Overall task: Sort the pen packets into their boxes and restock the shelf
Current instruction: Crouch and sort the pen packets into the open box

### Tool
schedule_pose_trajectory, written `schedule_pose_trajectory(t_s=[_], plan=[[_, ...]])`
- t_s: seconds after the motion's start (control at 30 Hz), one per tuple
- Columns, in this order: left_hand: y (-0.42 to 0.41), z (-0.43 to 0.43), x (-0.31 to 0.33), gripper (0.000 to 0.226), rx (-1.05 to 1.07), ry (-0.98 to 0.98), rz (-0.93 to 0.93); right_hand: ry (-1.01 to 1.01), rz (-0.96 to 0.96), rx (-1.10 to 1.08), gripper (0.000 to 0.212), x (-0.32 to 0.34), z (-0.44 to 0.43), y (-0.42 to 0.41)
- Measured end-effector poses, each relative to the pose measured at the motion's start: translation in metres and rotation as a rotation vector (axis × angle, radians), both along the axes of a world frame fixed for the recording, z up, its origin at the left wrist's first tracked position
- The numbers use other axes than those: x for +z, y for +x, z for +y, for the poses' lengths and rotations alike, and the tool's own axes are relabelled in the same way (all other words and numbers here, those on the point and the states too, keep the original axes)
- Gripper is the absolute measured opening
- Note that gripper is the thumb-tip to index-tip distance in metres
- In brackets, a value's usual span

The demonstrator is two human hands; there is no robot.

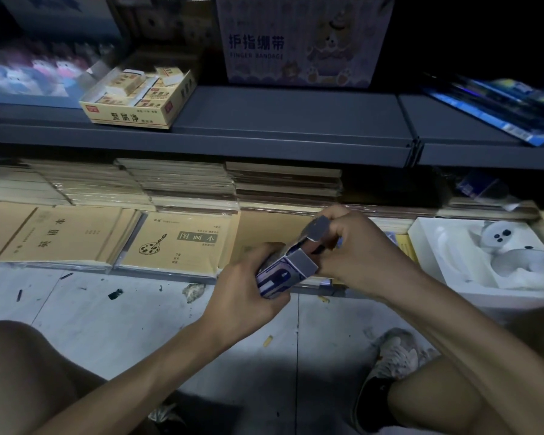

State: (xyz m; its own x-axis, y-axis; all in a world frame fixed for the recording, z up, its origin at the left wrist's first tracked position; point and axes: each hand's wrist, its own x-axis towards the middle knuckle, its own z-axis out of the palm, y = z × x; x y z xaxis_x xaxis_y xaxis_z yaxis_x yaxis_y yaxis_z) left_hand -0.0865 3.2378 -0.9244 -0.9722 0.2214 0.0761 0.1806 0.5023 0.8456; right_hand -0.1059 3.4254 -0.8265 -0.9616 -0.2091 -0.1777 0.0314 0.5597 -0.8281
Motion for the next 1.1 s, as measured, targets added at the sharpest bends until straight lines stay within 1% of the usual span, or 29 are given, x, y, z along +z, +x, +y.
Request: schedule_pose_trajectory(t_s=[0.1,0.17,0.23,0.3,0.33,0.4,0.5,0.6,0.67,0.73,0.77,0.87,0.93,1.0,1.07,1.1], plan=[[0.002,0.003,0.001,0.039,0.004,0.024,-0.044,-0.027,-0.044,0.029,0.023,-0.001,0.002,-0.001],[0.002,0.005,0.003,0.044,0.001,0.082,-0.13,-0.072,0.001,-0.017,0.014,0.001,0.006,0.0],[-0.002,0.003,0.006,0.054,0.007,0.18,-0.204,-0.149,0.073,-0.087,0.006,0.007,0.012,0.001],[-0.005,0.001,0.008,0.064,0.003,0.234,-0.217,-0.219,0.108,-0.164,0.006,0.01,0.016,0.003],[-0.005,0.001,0.009,0.064,-0.004,0.247,-0.208,-0.233,0.113,-0.21,0.01,0.008,0.016,0.003],[-0.004,0.003,0.011,0.056,-0.013,0.251,-0.176,-0.249,0.087,-0.279,0.018,0.001,0.015,0.003],[-0.002,0.003,0.01,0.045,0.004,0.236,-0.15,-0.342,0.027,-0.357,0.022,-0.009,0.007,0.007],[-0.001,0.005,0.01,0.045,0.037,0.23,-0.134,-0.464,0.103,-0.437,0.026,-0.019,-0.002,0.015],[0.0,0.006,0.011,0.044,0.062,0.229,-0.112,-0.506,0.164,-0.436,0.022,-0.027,-0.008,0.021],[0.0,0.006,0.011,0.039,0.078,0.219,-0.086,-0.479,0.241,-0.405,0.016,-0.036,-0.013,0.026],[0.001,0.006,0.011,0.037,0.084,0.205,-0.074,-0.448,0.282,-0.39,0.016,-0.041,-0.016,0.029],[0.003,0.006,0.014,0.037,0.093,0.167,-0.044,-0.357,0.369,-0.354,0.024,-0.053,-0.024,0.037],[0.004,0.006,0.018,0.046,0.096,0.152,-0.012,-0.25,0.43,-0.324,0.03,-0.06,-0.029,0.042],[0.008,0.006,0.023,0.061,0.085,0.145,0.034,-0.167,0.473,-0.299,0.037,-0.065,-0.032,0.045],[0.011,0.004,0.019,0.077,0.029,0.109,0.15,-0.145,0.481,-0.292,0.038,-0.066,-0.032,0.045],[0.012,0.003,0.015,0.079,0.007,0.079,0.195,-0.153,0.468,-0.292,0.037,-0.065,-0.033,0.044]])
